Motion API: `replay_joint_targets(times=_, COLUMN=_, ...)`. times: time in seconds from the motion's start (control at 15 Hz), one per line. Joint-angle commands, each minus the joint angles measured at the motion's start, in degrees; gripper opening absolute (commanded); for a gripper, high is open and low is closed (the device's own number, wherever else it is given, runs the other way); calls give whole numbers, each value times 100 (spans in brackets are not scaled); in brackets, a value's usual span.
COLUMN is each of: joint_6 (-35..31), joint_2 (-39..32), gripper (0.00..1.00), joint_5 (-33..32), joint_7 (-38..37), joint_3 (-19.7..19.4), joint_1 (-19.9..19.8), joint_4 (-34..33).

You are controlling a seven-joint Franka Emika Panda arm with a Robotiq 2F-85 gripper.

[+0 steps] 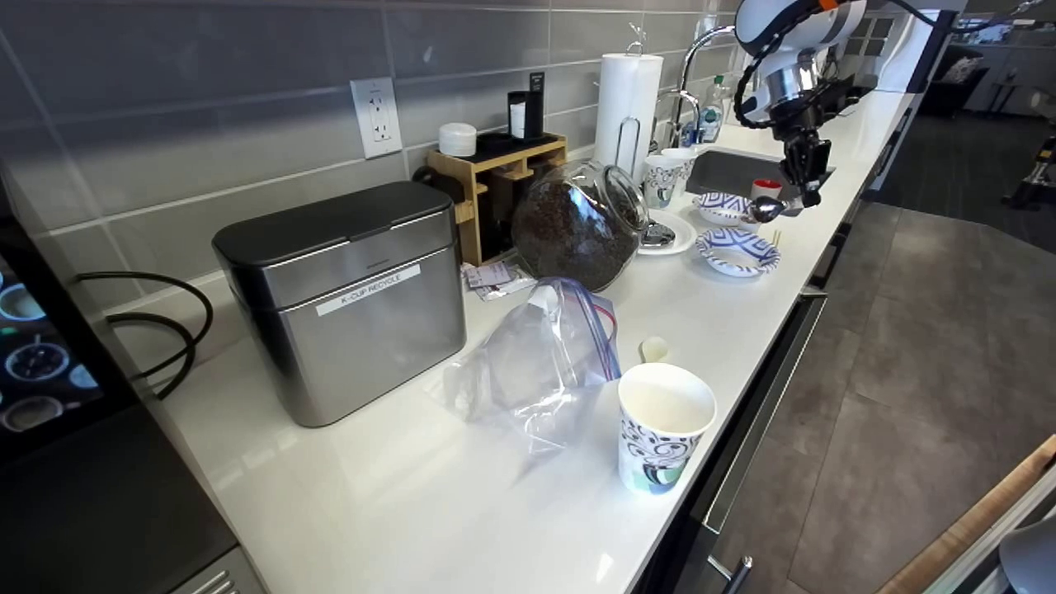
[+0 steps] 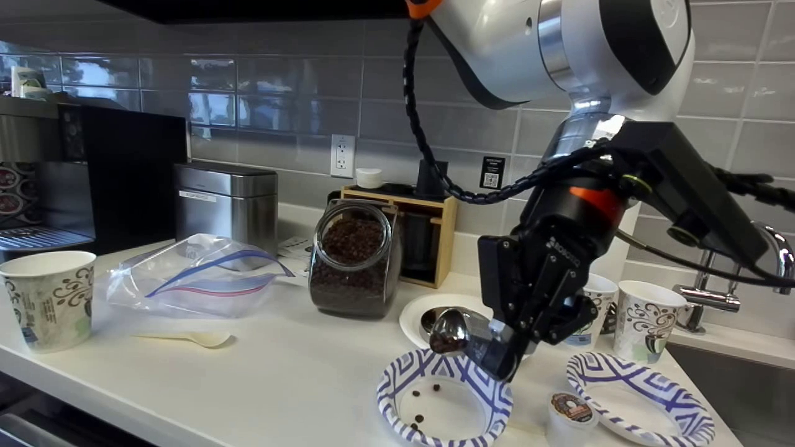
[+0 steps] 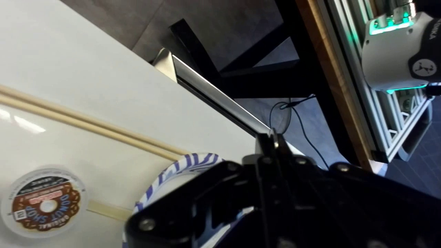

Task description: Scoop up the contents in the jug and put them in the bowl

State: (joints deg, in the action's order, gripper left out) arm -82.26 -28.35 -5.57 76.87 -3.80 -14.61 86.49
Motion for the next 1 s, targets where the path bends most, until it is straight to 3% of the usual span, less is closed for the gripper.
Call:
replay_joint_targets(times=0.0, joint_6=-669, joint_2=350, gripper=1, joint_5=-375, joint_7=-196, joint_3=-34, joint_1=142, joint_4=502)
replay_joint_targets(times=0.47, joint_6=-1511, joint_2=783, gripper=1, joint_5=-779, joint_7=-616, joint_3=-15, joint_1=378, joint_4=1125)
replay_joint_targets(times=0.93, joint_6=-2436, joint_2=1385, gripper=1, joint_5=-1246, joint_7=-1534, joint_3=-28, joint_1=607, joint_4=2091)
